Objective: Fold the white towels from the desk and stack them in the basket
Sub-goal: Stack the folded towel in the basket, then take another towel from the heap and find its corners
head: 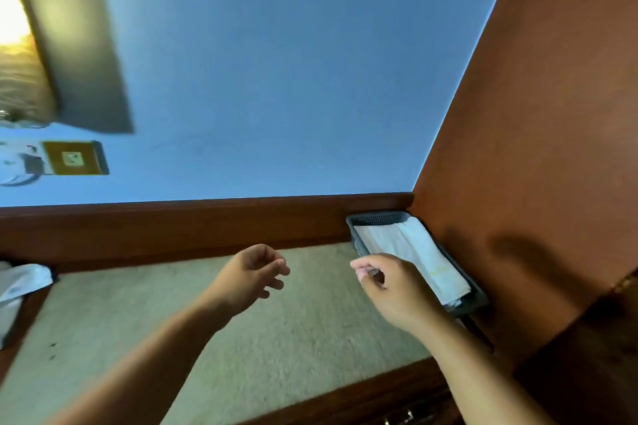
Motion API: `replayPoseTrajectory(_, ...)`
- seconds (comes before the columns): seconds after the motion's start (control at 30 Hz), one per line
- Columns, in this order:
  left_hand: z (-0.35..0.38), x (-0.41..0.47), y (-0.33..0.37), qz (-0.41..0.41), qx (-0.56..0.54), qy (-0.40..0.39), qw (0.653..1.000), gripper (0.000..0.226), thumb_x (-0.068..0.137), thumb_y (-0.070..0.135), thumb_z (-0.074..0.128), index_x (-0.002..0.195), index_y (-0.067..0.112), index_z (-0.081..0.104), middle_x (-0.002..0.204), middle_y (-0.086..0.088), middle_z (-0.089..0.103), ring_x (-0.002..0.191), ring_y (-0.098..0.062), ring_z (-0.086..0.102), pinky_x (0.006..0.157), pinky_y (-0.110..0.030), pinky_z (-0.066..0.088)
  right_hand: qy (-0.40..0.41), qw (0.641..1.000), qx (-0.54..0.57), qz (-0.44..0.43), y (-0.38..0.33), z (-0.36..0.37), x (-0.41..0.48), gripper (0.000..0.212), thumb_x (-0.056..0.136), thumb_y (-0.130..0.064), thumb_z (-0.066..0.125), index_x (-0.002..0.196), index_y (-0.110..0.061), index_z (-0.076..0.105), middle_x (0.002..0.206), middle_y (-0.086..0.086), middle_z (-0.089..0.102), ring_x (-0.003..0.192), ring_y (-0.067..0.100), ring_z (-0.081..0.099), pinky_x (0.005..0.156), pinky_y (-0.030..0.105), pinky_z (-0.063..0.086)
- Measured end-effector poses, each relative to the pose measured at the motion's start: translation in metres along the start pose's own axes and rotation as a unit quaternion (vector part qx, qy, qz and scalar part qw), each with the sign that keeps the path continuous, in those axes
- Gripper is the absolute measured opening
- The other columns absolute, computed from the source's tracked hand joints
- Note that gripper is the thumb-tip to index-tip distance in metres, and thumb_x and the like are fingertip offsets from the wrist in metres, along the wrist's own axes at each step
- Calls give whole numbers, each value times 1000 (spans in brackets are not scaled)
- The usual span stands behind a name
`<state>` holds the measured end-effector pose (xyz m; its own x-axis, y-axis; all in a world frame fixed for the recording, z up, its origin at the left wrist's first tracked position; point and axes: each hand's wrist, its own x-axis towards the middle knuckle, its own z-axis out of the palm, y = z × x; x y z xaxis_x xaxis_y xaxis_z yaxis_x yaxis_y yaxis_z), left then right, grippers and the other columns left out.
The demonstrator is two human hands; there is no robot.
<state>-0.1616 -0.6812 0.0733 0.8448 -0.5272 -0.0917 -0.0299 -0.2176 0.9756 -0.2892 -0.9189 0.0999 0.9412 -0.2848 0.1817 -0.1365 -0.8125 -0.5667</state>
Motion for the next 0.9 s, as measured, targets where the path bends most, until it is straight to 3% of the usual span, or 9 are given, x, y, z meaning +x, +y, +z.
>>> replayPoseTrajectory(0.27,-32,-138,-43,-53,-34,81,995,15,100,22,60,102,8,63,97,-3,77,89,-22,73,72,-32,54,-59,995,63,-55,-72,37,-71,19,95,-28,63,108,-39,71,94,-20,69,81,-5,65,69,14,50)
replayPoseTrajectory(0.53,-88,-251,-86,-87,-68,151,982,12,100,17,60,102,6,62,99,-8,77,80,-19,72,65,-30,50,-165,980,59,-94,-146,85,-133,18,98,-29,60,110,-37,70,91,-20,67,81,-3,65,70,14,53)
replayPoseTrajectory(0.7,-149,-293,-86,-60,-91,201,974,13,101,17,58,103,4,62,100,-10,76,81,-21,71,65,-30,49,-190,972,55,-124,-206,109,-138,18,99,-31,59,111,-40,68,95,-21,67,83,5,68,80,29,60)
replayPoseTrajectory(0.83,-200,-329,-100,-57,-106,219,968,17,99,14,60,105,-2,61,96,-12,76,75,-19,68,63,-30,45,-195,966,81,-152,-270,146,-138,17,99,-31,59,109,-41,68,90,-18,69,80,8,69,77,30,60)
replayPoseTrajectory(0.9,-233,-354,-109,-56,-105,235,965,19,98,11,61,104,-7,62,90,-16,74,65,-12,63,58,-23,45,-193,962,111,-160,-309,175,-140,16,98,-31,60,105,-43,69,84,-11,71,77,17,70,73,38,59)
